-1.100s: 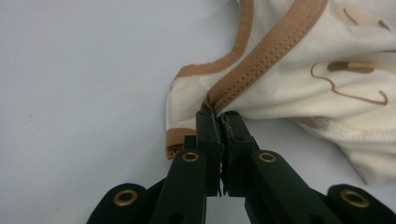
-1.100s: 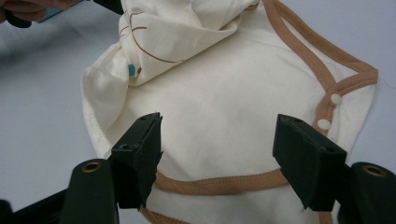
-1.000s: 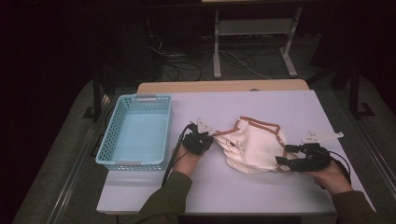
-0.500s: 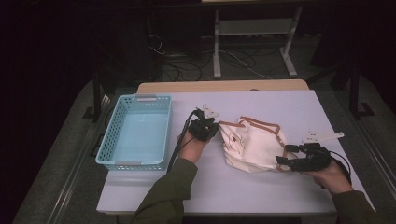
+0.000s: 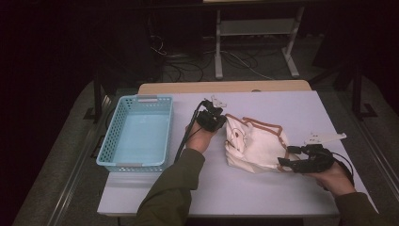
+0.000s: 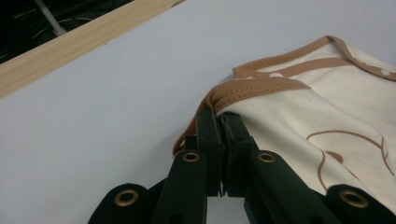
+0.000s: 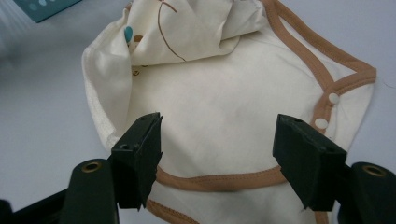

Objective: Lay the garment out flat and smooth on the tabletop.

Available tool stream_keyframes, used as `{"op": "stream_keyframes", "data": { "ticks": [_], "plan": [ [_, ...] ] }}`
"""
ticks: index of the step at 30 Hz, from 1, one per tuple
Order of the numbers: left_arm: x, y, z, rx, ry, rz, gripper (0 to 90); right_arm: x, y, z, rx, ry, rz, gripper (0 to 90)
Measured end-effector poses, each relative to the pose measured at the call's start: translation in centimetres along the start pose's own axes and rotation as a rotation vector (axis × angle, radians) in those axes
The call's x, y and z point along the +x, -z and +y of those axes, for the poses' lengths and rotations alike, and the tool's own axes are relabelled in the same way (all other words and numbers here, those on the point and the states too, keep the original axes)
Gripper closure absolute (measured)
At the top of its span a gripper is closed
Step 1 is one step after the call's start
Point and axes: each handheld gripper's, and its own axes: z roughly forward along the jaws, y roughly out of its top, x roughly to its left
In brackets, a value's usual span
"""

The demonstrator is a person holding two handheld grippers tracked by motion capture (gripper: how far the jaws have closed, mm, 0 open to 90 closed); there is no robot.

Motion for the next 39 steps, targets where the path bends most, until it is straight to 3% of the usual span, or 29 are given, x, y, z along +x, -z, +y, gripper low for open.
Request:
{"op": "stream_keyframes", "data": {
  "ticks": [15,21,27,32,39],
  "plan": [
    [1.0,-3.4,2.0,0.037,-0.005,0.016,87.0,0.0,-0.1,0.0,0.005,0.005,0.002,31.9],
    [0.8,-4.9,2.5,0.052,-0.012,0.008,86.8,0.0,-0.1,0.0,0.006,0.004,0.001,31.9],
    [0.5,-6.1,2.2,0.066,0.01,-0.016,85.9,0.0,-0.1,0.0,0.005,0.006,0.003,31.9],
    [0.2,-6.0,2.0,0.067,0.029,-0.034,72.5,0.0,-0.1,0.0,0.002,0.002,0.002,31.9],
    [0.3,-3.8,1.6,0.049,0.042,-0.038,54.4,0.0,-0.1,0.0,0.003,0.002,-0.001,31.9]
  ]
}}
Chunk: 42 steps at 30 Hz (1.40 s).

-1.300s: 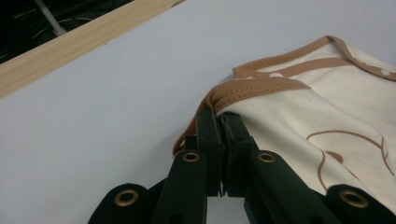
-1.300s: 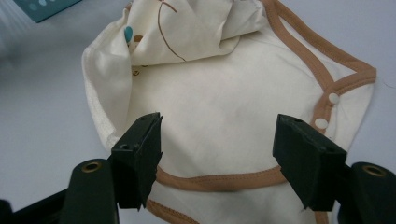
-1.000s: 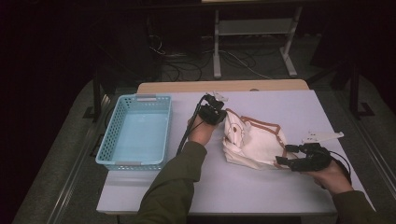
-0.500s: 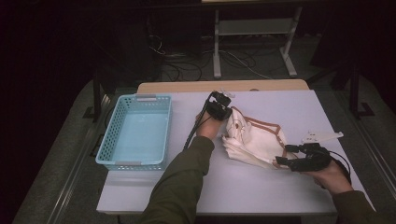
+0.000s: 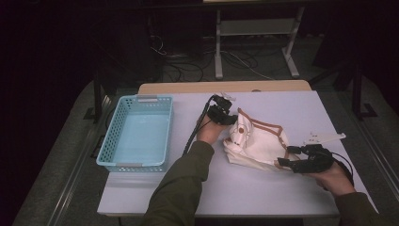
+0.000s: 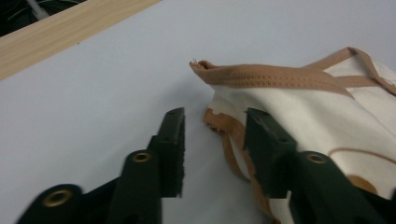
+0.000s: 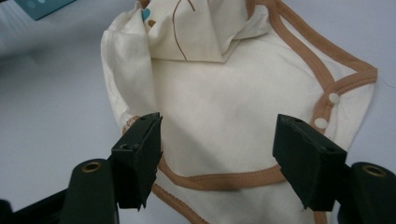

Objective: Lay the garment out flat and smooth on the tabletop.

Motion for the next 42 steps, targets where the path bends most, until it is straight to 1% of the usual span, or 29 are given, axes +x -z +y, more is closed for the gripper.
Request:
{"op": "stream_keyframes", "data": {
  "ticks": [3,4,8,10,13,17,20,24,25,28,31,33,36,39,42],
  "plan": [
    [0.1,1.2,-0.5,-0.011,0.013,0.0,48.8,0.0,0.0,0.0,0.002,0.0,-0.002,31.9],
    [0.2,1.6,-0.7,-0.021,0.025,-0.004,48.0,0.0,0.0,0.0,0.003,0.001,-0.002,31.9],
    [0.3,3.0,-1.5,-0.039,0.039,-0.028,45.5,0.0,-0.1,0.0,0.007,0.002,-0.005,31.9],
    [0.2,3.7,-1.9,-0.047,0.044,-0.047,44.9,0.0,-0.1,0.0,0.008,0.001,-0.007,31.9],
    [-0.2,4.4,-2.4,-0.06,0.052,-0.067,44.4,0.1,-0.2,0.0,0.011,0.004,-0.008,31.9],
    [-0.8,5.1,-3.1,-0.066,0.047,-0.09,44.0,0.1,-0.1,-0.1,0.008,0.003,-0.007,31.9],
    [-1.5,5.4,-3.6,-0.073,0.044,-0.1,43.9,0.0,0.0,-0.1,0.005,0.003,-0.008,31.9],
    [-2.2,5.9,-4.5,-0.068,0.038,-0.111,44.1,0.0,0.0,-0.1,0.008,0.003,-0.009,31.9],
    [-2.4,6.0,-4.8,-0.069,0.043,-0.114,44.2,0.0,-0.1,-0.1,0.008,0.004,-0.009,31.9],
    [-2.6,6.1,-5.4,-0.061,0.037,-0.121,44.4,0.1,-0.1,-0.1,0.008,0.005,-0.007,31.9],
    [-2.7,6.0,-5.9,-0.05,0.028,-0.114,44.8,0.1,-0.1,-0.1,0.01,0.007,-0.007,31.9],
    [-2.6,5.8,-6.3,-0.048,0.036,-0.115,44.9,0.1,-0.1,-0.1,0.012,0.007,-0.008,31.9],
    [-2.4,5.3,-7.0,-0.046,0.065,-0.131,45.1,0.1,-0.1,-0.1,0.012,0.006,-0.009,31.9],
    [-2.5,4.7,-7.4,-0.034,0.066,-0.141,45.0,0.1,-0.2,-0.1,0.014,0.009,-0.011,31.9],
    [-2.6,4.3,-7.6,-0.026,0.077,-0.15,45.4,0.1,-0.2,-0.1,0.013,0.009,-0.011,31.9]
  ]
}}
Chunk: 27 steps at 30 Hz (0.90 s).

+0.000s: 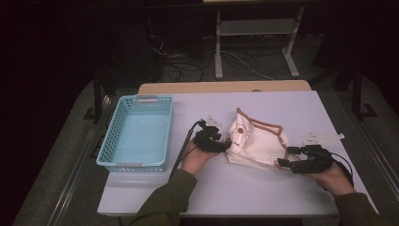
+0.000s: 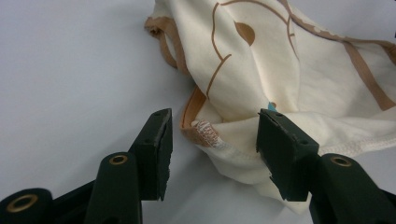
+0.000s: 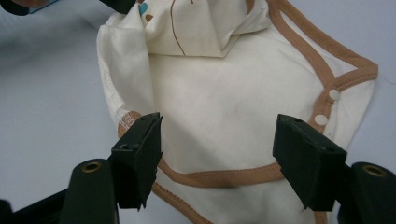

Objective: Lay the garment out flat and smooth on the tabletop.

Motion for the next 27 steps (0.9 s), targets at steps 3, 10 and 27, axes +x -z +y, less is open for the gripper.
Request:
{"op": "stream_keyframes", "data": {
  "ticks": [3,10,27],
  "plan": [
    [0.0,-0.3,-0.2,0.005,0.018,-0.014,48.8,0.0,0.0,0.0,0.001,-0.002,0.0,31.9],
    [-0.1,-0.6,-0.8,0.026,0.027,-0.027,50.7,0.0,0.0,0.0,0.002,-0.003,0.0,31.9],
    [-0.5,-0.4,-1.3,0.034,-0.001,-0.018,84.9,0.1,0.1,0.0,0.0,0.0,-0.001,31.9]
  ]
}}
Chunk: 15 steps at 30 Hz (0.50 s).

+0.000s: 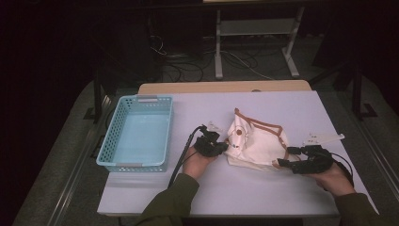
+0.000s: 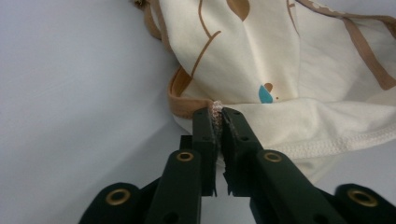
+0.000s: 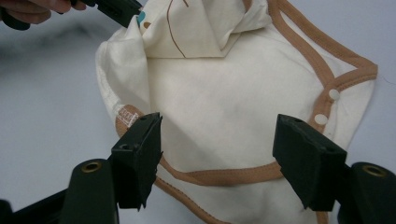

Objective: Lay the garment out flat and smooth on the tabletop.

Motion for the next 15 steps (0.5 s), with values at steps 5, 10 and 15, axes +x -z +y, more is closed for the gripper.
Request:
{"op": "stream_keyframes", "data": {
  "ticks": [5,10,15],
  "plan": [
    [0.0,0.7,0.2,-0.004,-0.012,0.014,85.8,-0.1,-0.1,0.0,-0.001,-0.002,-0.001,31.9],
    [0.1,1.8,0.8,-0.019,-0.026,0.035,86.0,0.0,0.0,0.0,0.0,0.003,-0.003,31.9],
    [0.6,2.6,1.6,-0.021,-0.044,0.067,86.1,0.0,0.0,0.0,-0.001,0.0,-0.002,31.9]
  ]
}}
